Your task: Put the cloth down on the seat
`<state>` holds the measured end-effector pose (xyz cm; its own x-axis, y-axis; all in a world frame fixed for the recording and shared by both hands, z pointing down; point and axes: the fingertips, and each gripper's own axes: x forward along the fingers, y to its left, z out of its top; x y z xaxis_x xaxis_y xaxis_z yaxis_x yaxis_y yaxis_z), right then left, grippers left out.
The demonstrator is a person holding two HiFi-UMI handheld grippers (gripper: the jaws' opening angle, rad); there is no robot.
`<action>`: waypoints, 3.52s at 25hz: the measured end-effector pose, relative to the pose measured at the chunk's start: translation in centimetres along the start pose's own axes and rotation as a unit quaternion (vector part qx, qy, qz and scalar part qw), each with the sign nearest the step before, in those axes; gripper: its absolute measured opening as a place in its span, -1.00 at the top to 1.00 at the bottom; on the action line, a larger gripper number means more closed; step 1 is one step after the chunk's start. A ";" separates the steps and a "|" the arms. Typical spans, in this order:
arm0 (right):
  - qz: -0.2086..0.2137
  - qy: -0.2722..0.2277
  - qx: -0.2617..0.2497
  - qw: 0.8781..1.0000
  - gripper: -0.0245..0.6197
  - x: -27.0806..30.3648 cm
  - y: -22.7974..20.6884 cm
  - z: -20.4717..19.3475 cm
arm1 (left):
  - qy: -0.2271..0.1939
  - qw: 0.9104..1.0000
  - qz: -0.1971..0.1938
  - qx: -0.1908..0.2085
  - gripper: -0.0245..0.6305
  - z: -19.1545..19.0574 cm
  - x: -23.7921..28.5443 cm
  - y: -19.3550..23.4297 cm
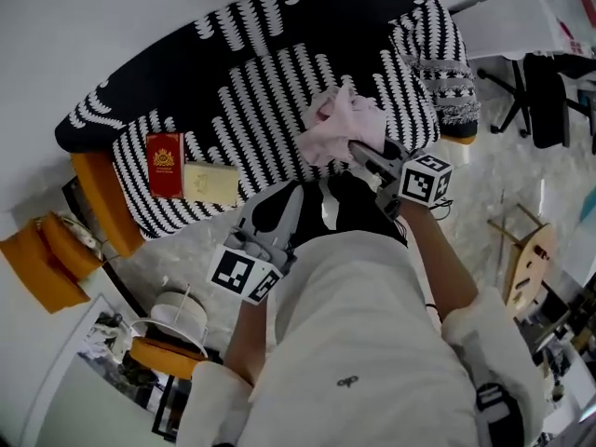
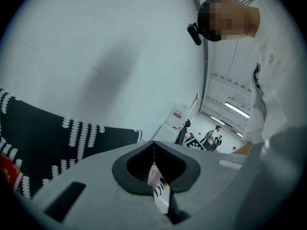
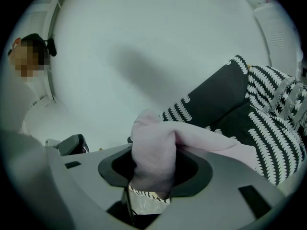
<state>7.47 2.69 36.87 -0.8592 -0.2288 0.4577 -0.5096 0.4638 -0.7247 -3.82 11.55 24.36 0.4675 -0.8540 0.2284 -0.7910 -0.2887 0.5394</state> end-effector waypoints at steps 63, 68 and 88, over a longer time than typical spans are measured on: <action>-0.180 0.199 -0.107 0.957 0.28 16.7 -27.4 -16.8 | 0.126 0.989 -0.054 -0.053 0.89 -11.6 10.1 9.6; -0.203 0.201 -0.094 0.954 0.28 17.7 -29.1 -18.1 | 0.132 0.988 -0.044 -0.061 0.89 -12.6 9.8 10.4; -0.224 0.245 -0.153 0.931 -0.04 17.9 -29.3 -17.8 | 0.126 0.990 -0.030 -0.053 0.89 -11.5 8.7 9.6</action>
<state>7.82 0.22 75.50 -0.4018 -0.0750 0.9127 -0.7100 0.6550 -0.2588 -2.81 6.27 40.83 0.6074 -0.6970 0.3810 -0.7188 -0.2781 0.6371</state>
